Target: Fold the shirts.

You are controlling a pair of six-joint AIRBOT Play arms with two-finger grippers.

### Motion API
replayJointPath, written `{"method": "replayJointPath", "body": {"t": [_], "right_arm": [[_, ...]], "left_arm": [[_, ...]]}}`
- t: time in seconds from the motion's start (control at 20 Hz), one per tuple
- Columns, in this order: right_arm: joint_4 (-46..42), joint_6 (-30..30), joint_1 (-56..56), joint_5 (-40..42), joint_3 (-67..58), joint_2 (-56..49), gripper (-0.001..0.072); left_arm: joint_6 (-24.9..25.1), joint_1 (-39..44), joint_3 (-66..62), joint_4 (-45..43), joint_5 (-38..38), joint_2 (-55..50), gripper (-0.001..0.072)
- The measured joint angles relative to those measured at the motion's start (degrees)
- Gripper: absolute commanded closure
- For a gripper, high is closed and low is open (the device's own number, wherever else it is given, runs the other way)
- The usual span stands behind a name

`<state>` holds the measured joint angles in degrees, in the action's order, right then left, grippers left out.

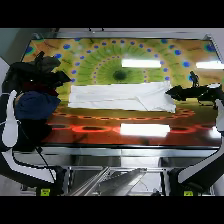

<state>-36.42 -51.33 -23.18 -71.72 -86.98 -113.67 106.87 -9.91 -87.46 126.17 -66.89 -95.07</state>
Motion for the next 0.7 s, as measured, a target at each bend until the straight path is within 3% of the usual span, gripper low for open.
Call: {"method": "replayJointPath", "body": {"t": [0.05,0.1,0.15,0.4,0.7], "right_arm": [[-0.1,0.4,0.8,0.0,-0.7,-0.3,0.0423],[-0.3,0.9,1.7,0.5,-1.5,-0.6,0.0595],[-0.1,1.1,2.6,0.7,-2.4,-0.7,0.0692],[0.3,1.6,5.5,-0.2,-7.8,-0.9,0.069],[0.0,-2.1,6.3,-8.2,-16.5,1.4,0.0689]], "left_arm": [[0.0,1.1,0.0,0.1,0.3,0.1,0.0073],[0.0,2.4,0.0,0.1,0.9,0.2,0.0358],[0.0,3.6,0.0,0.1,1.5,0.2,0.069],[0.0,11.2,0.0,0.1,5.9,-0.7,0.0693],[0.0,23.9,-3.5,0.0,10.0,-10.5,0.0693]]}}
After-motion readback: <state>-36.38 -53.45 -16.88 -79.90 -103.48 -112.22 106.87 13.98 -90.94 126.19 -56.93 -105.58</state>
